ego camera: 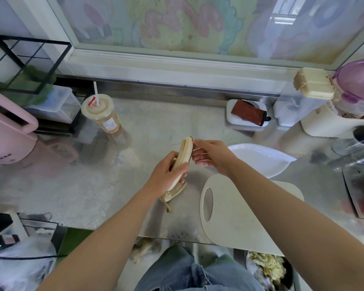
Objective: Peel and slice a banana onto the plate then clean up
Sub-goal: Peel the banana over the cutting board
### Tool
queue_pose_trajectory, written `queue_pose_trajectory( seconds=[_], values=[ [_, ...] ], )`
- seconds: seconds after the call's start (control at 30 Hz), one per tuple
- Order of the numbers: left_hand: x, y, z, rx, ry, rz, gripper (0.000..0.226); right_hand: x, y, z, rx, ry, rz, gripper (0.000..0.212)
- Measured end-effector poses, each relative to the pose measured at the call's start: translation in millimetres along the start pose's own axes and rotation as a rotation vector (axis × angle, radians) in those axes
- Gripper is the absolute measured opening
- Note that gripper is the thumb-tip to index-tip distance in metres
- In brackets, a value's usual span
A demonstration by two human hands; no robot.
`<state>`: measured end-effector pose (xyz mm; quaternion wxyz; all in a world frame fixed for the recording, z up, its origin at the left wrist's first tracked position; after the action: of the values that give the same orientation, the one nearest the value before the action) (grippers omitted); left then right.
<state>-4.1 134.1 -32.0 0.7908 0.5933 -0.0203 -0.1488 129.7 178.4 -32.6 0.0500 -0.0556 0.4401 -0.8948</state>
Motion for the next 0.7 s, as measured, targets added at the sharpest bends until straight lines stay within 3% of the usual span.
queue_pose_trajectory(
  seconds=[0.33, 0.43, 0.57, 0.7],
  values=[
    [5, -1, 4, 0.048, 0.005, -0.115, 0.019, -13, -13, 2, -0.088, 0.149, 0.26, 0.019],
    [2, -3, 4, 0.047, 0.041, -0.12, 0.022, -13, -7, 4, -0.073, 0.167, 0.145, 0.018],
    [-6, -2, 4, 0.021, 0.162, -0.04, 0.009, -5, 12, 7, 0.079, 0.193, -0.163, 0.018],
    [-16, -16, 2, -0.106, 0.327, 0.302, 0.022, 7, 31, 11, 0.212, 0.213, -0.333, 0.018]
  ],
)
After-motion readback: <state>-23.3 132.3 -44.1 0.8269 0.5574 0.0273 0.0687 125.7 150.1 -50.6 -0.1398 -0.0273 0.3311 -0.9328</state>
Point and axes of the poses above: each hand's wrist, its own z-axis away from the middle knuckle, its own x-axis out of the palm, y = z × x, the point moved 10 cm from there along -z, towards the middle knuckle, and after that the axes turned 2 degrees about -z, right-handed, at the moved point
